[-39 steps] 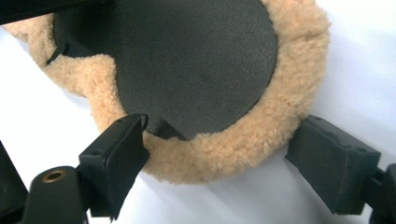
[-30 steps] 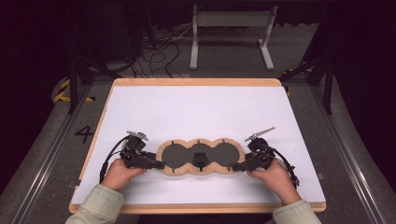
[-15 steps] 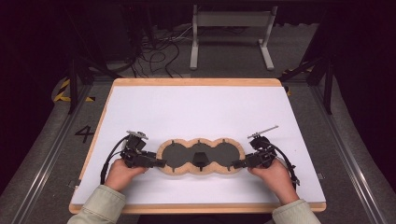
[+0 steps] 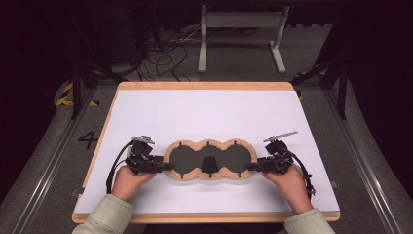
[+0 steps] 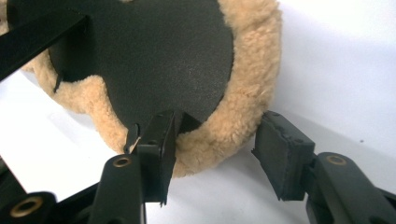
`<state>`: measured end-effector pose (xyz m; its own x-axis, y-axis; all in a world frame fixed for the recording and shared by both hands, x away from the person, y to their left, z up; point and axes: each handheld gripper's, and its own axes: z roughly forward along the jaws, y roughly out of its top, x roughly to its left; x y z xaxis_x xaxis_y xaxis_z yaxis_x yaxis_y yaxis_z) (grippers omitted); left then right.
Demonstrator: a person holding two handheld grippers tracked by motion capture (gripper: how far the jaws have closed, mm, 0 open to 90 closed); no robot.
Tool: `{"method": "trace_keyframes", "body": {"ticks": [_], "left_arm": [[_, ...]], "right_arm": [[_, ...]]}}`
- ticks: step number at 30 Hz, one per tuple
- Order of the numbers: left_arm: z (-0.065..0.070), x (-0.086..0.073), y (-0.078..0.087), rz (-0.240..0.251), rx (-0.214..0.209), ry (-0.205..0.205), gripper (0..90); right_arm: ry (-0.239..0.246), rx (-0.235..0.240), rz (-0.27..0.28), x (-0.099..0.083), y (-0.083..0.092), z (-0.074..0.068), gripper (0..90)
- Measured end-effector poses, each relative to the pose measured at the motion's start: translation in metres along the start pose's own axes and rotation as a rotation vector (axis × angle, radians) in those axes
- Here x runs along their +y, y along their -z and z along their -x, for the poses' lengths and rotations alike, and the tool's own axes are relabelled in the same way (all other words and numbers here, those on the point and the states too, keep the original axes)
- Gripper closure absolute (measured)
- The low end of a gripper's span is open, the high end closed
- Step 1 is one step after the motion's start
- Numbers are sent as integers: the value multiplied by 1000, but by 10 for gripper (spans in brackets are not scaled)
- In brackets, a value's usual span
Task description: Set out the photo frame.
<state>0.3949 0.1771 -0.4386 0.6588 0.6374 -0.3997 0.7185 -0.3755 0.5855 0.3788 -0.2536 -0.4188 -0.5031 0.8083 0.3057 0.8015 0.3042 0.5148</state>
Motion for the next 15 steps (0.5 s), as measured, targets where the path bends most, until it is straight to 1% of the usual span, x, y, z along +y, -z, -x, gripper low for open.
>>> {"method": "trace_keyframes", "body": {"ticks": [2,3,4,5,6,7,9,12,14,15], "left_arm": [[1,0,2,13,3,-2,453],[2,0,4,29,3,-6,459],[2,0,4,29,3,-6,471],[4,0,7,55,1,-8,484],[4,1,9,67,7,-15,495],[5,1,10,78,11,-12,506],[5,0,13,95,30,-20,531],[5,-1,14,120,24,-12,555],[6,-1,16,139,35,-17,575],[6,-1,16,139,35,-17,588]], "right_arm": [[5,-7,12,0,2,0,514],[0,-10,17,0,3,0,528],[-2,-15,35,0,5,1,555],[0,-17,49,0,7,2,578],[2,-24,60,0,8,2,596],[5,-29,70,0,10,2,616],[8,-33,89,0,13,1,646],[17,-40,95,0,14,-1,657],[18,-44,96,-1,15,-1,663],[18,-44,96,-1,15,-1,663]]}}
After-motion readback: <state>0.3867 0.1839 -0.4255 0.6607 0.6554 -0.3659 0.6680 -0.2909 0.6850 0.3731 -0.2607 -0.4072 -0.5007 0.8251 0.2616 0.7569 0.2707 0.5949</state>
